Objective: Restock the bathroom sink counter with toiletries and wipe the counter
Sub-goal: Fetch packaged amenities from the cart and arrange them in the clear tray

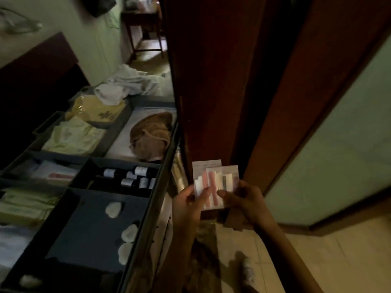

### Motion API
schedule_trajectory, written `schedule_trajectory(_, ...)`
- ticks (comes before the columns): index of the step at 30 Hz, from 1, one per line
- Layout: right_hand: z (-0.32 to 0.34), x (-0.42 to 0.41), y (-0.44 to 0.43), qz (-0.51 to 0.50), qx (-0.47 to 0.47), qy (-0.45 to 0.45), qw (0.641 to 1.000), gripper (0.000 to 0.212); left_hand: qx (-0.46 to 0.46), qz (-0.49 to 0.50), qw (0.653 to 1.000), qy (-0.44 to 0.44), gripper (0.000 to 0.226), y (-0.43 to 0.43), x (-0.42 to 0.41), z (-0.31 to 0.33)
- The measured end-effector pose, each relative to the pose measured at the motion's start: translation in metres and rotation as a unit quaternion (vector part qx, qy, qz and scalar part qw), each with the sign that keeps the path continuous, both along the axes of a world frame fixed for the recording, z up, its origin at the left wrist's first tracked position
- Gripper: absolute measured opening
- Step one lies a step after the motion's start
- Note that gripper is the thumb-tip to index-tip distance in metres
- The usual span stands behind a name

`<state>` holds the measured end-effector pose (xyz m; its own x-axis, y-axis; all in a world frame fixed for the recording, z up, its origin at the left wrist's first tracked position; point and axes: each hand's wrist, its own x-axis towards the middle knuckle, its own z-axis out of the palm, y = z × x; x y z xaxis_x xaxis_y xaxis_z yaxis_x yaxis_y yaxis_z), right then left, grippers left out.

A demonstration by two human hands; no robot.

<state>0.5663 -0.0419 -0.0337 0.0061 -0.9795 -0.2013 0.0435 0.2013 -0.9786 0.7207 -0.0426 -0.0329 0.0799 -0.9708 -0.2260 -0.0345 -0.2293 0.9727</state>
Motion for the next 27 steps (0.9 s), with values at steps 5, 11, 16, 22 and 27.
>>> schedule_trajectory(5, -0.004, -0.068, 0.017, -0.101, -0.012, 0.008, 0.995, 0.020, 0.043, -0.100, 0.994, 0.027, 0.031, -0.002, -0.070, -0.002)
schedule_trajectory(11, 0.000, -0.195, 0.063, -0.270, -0.011, -0.016, 0.963, 0.020, 0.078, -0.218, 0.972, 0.036, 0.013, 0.002, -0.220, 0.000)
schedule_trajectory(16, 0.005, -0.289, 0.107, -0.386, -0.023, -0.009, 0.922, 0.018, 0.048, -0.328, 0.943, 0.033, 0.012, 0.013, -0.334, 0.002)
schedule_trajectory(22, 0.000, -0.382, 0.162, -0.484, -0.021, -0.005, 0.875, 0.027, 0.030, -0.450, 0.892, 0.025, 0.015, 0.045, -0.447, 0.002)
schedule_trajectory(27, -0.012, -0.423, 0.205, -0.551, -0.022, -0.017, 0.834, 0.028, 0.025, -0.511, 0.859, 0.003, 0.016, 0.074, -0.506, -0.005)
